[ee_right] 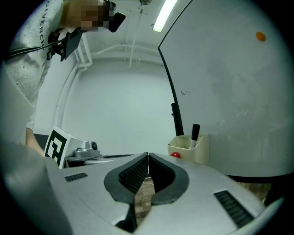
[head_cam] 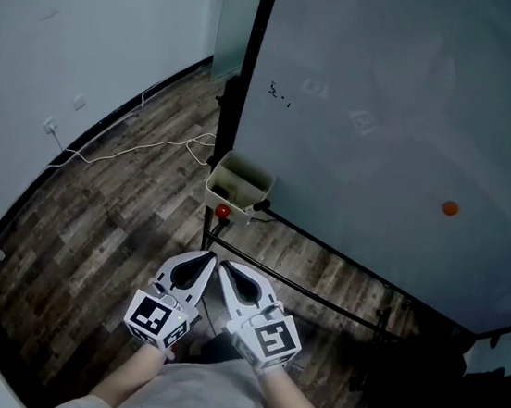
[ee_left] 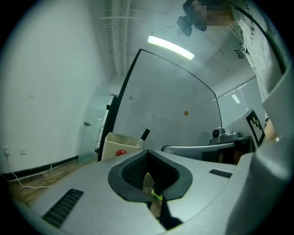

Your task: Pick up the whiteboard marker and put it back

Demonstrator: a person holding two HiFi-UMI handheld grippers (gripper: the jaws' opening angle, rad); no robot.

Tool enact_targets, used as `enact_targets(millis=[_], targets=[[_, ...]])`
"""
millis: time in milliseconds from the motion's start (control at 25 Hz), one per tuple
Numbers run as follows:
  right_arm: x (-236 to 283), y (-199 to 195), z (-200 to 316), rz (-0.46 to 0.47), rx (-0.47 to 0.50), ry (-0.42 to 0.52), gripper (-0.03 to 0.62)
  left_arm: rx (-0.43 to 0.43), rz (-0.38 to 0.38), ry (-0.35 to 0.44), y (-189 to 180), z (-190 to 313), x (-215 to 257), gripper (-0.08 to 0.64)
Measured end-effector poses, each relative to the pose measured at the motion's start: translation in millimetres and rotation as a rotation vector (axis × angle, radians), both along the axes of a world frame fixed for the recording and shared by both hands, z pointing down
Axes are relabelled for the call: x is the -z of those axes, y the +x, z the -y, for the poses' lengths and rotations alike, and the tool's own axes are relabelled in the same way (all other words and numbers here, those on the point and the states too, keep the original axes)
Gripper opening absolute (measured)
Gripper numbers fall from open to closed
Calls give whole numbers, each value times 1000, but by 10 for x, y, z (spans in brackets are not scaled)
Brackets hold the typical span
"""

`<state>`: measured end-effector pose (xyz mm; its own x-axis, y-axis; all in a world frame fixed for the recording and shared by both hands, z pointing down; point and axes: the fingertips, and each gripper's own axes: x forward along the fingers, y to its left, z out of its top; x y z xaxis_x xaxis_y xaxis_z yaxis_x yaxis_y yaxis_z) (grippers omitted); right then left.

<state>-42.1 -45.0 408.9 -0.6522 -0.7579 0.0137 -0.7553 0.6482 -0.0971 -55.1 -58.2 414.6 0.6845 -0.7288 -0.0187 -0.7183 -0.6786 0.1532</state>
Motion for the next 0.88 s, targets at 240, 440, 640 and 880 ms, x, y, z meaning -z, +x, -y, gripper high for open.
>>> enact_targets(millis=[240,440,640,880], targets=[[-65,10,93,-11,-13,-24,20,-8,0,5,10,103,-10,15],[-32,58,245,-34,-44,1,20,9,0,-4,-21,256,-17,15],[55,232,421,-45,-81,19,20,-2,-6,-9,91,395,-25,15],[47,414,608,-66,-99,23,20,-16,2,-12,192,550,-73,15]])
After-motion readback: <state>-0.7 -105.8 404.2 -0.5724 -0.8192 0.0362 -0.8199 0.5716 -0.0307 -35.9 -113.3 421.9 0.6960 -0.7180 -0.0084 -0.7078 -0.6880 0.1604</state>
